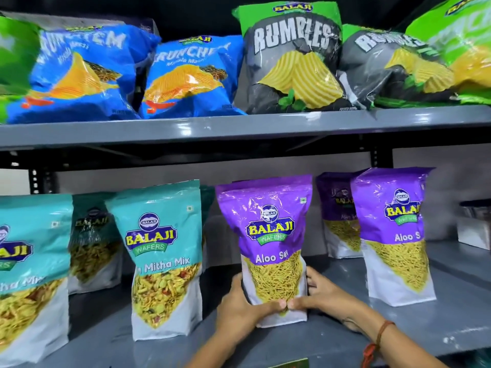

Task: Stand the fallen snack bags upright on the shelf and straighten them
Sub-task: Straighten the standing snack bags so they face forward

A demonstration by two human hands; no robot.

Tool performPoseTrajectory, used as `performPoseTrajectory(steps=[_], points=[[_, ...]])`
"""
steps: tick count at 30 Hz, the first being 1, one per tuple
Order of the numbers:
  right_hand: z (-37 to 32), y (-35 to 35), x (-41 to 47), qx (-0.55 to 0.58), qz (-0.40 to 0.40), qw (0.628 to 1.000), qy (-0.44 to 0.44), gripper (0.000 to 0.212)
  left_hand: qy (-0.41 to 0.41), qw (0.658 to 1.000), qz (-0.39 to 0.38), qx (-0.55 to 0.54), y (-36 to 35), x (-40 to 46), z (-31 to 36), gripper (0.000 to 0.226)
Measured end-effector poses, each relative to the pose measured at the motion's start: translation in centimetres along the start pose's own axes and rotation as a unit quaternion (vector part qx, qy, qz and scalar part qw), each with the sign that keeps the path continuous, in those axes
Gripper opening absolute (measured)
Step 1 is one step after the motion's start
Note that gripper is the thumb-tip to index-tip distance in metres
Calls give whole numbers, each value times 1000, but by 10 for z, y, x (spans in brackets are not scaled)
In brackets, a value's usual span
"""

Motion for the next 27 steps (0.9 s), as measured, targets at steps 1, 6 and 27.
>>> performPoseTrajectory(steps=[1,6,27], points=[[-2,1,-2,0,-7,1000,3,70,2,1000,2,0,-1,-2,2,95],[-5,8,-5,1,-21,1000,9,71,16,1000,13,3,-6,-6,8,97],[-127,-183,-11,-259,176,913,261,109,-166,934,316,14,223,-59,4,65]])
Point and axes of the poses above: each hand's wrist, its own x-axis towards the middle knuckle, its own y-axis out of the back of the hand, z = x × y, the point moved 7 cm from there along x, towards the middle knuckle, and after that the axes turned 1 degree about y, right-handed, at the moved point
